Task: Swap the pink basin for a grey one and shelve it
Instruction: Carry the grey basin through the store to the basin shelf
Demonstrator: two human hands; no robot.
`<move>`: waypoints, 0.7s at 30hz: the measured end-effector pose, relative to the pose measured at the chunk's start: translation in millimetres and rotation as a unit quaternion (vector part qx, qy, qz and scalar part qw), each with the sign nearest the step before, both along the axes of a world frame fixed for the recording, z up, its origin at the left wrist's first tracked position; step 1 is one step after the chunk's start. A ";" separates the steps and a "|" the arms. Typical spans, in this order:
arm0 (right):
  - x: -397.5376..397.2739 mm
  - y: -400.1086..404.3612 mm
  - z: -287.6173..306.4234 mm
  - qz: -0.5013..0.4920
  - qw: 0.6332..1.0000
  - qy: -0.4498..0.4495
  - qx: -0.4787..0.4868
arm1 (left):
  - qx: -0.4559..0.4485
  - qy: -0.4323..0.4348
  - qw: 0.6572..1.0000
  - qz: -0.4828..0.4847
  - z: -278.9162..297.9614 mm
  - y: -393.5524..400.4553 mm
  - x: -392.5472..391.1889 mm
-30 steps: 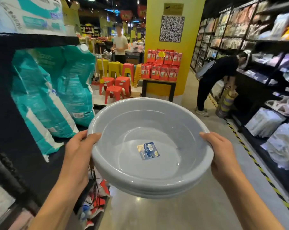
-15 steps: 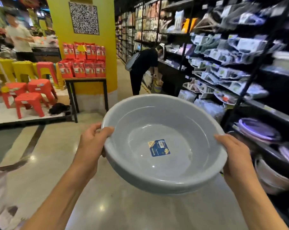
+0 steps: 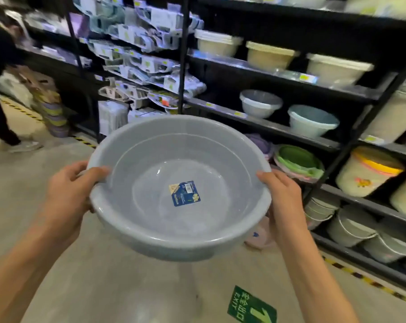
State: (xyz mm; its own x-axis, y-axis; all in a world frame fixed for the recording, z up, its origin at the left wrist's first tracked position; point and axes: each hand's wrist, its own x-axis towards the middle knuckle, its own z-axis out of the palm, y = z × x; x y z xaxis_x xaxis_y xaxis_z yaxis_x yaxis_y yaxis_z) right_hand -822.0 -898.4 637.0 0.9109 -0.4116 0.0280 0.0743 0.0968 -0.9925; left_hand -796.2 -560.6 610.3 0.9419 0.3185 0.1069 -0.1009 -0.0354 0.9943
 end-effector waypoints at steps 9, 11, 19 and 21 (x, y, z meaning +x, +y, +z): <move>37.6 -22.6 -7.9 -0.174 0.985 0.016 -0.005 | -0.042 0.015 0.978 -0.202 3.4 -56.0 139.9; 43.3 -25.5 -10.3 -0.196 0.980 0.019 -0.004 | -0.046 0.018 0.974 -0.221 5.5 -69.3 164.6; 56.2 -77.4 -26.6 -0.300 0.954 0.020 -0.012 | -0.020 0.025 0.943 -0.332 2.6 -158.1 243.1; 60.4 -99.4 -32.8 -0.319 0.947 0.023 -0.034 | -0.016 0.034 0.935 -0.353 -4.1 -187.9 259.5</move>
State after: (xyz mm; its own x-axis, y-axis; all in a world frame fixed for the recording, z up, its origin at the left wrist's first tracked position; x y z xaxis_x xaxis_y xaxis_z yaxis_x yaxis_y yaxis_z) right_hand -761.6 -997.8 604.2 0.4781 -0.8774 0.0398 0.0528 -0.0165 -0.9985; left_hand -536.7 -748.6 606.2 0.9232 -0.3822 0.0396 -0.0240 0.0455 0.9987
